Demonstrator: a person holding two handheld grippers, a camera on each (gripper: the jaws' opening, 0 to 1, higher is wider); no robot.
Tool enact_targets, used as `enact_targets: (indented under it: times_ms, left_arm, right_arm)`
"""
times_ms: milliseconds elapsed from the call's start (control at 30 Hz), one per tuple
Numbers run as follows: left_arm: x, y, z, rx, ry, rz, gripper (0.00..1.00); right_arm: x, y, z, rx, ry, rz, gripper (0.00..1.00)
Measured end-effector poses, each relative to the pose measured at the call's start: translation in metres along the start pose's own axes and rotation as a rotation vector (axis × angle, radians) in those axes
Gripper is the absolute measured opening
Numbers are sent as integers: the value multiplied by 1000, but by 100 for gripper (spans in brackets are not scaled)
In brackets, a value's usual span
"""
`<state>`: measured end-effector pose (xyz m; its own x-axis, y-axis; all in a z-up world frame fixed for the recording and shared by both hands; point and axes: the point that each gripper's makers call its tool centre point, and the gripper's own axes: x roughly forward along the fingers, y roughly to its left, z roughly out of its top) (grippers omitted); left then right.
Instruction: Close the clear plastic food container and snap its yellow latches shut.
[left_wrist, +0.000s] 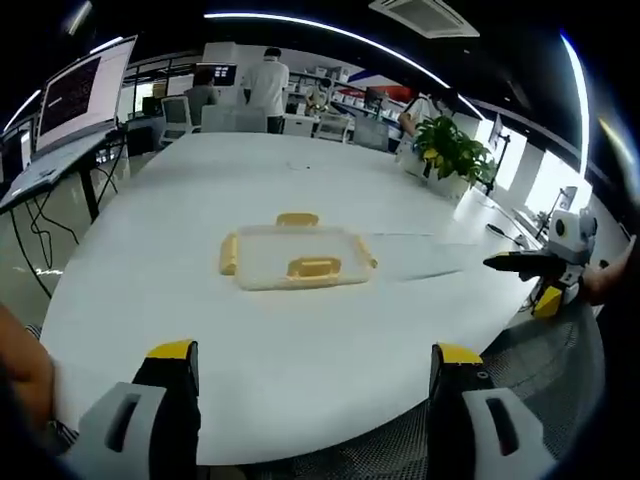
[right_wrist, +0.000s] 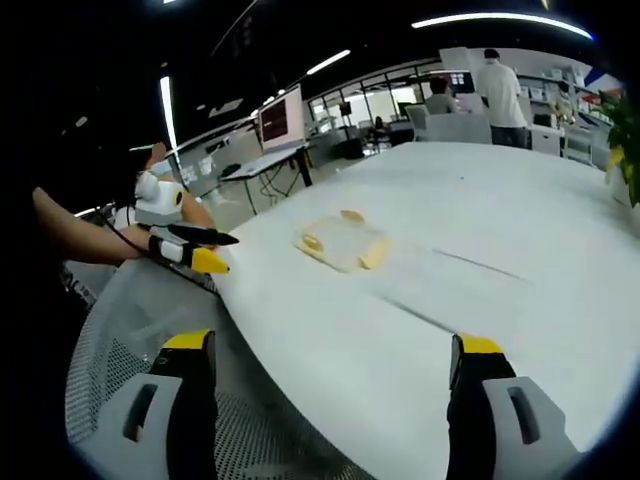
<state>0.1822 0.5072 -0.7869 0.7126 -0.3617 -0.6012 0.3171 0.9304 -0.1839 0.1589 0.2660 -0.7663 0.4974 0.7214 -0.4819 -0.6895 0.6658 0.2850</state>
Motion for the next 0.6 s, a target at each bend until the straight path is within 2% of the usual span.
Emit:
enact_targets:
  times_ms: [600]
  left_arm:
    - [0,-1,-2,0,14,0,88]
  right_arm:
    - [0,-1,-2,-10,11,-5,91]
